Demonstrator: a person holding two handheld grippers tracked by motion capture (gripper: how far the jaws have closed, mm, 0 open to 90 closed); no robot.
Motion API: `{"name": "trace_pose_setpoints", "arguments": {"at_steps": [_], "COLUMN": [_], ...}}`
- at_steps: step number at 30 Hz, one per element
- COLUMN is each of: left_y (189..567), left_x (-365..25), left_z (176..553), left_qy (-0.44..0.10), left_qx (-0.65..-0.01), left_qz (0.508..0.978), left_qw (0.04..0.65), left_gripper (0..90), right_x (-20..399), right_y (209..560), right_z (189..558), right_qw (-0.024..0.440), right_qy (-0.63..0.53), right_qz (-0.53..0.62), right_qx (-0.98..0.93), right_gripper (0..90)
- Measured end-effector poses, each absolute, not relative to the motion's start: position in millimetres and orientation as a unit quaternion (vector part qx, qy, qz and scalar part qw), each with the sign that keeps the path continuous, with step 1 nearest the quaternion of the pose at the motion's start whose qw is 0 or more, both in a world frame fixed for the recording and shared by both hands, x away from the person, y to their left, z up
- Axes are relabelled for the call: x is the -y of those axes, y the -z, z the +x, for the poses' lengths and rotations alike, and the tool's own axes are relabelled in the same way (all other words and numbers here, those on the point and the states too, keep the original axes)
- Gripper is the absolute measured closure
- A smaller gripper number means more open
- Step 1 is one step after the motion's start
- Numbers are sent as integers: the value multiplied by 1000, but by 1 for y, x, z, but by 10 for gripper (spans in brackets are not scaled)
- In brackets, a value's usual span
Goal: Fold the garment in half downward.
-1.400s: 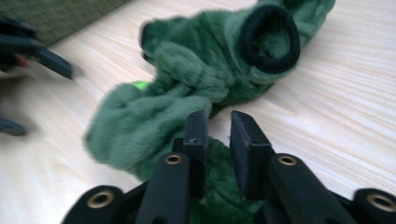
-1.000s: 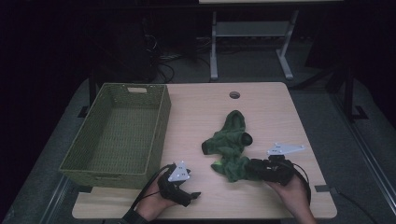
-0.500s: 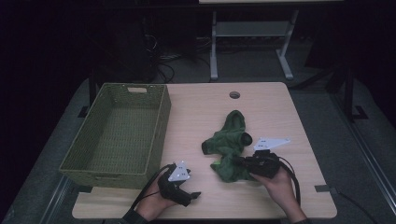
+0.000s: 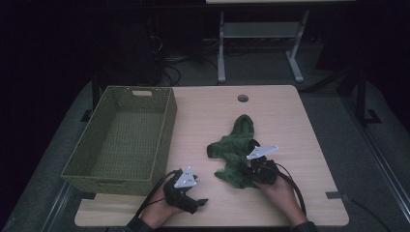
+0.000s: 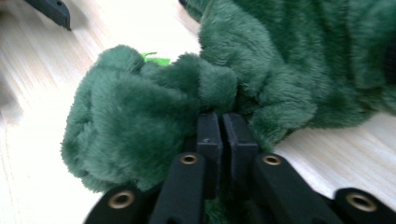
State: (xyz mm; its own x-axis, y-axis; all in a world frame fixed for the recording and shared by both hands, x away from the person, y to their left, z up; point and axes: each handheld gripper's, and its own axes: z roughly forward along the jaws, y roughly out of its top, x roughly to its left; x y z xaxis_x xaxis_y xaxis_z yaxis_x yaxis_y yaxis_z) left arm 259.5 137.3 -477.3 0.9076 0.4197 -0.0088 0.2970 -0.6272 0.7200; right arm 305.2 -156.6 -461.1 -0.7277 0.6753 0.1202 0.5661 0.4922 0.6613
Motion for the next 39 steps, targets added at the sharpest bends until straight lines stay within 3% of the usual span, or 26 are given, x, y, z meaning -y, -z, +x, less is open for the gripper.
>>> {"name": "trace_pose_setpoints", "arguments": {"at_steps": [2,5,14,39], "left_y": [477,477,477,477], "left_x": [-137,-137,-137,-137], "left_z": [259,260,259,259], "left_qy": [-80,-82,-80,-80], "left_qx": [-200,-198,-199,-200], "left_qz": [898,899,898,898], "left_qw": [383,383,383,384], "left_gripper": [133,133,132,133], "right_x": [161,173,204,270], "right_y": [458,446,433,458], "right_z": [304,299,284,228], "right_qw": [86,96,113,104], "right_qy": [-361,-385,-414,-404], "right_qz": [365,372,381,409], "right_qx": [-854,-839,-819,-811], "right_gripper": [755,698,695,600]}}
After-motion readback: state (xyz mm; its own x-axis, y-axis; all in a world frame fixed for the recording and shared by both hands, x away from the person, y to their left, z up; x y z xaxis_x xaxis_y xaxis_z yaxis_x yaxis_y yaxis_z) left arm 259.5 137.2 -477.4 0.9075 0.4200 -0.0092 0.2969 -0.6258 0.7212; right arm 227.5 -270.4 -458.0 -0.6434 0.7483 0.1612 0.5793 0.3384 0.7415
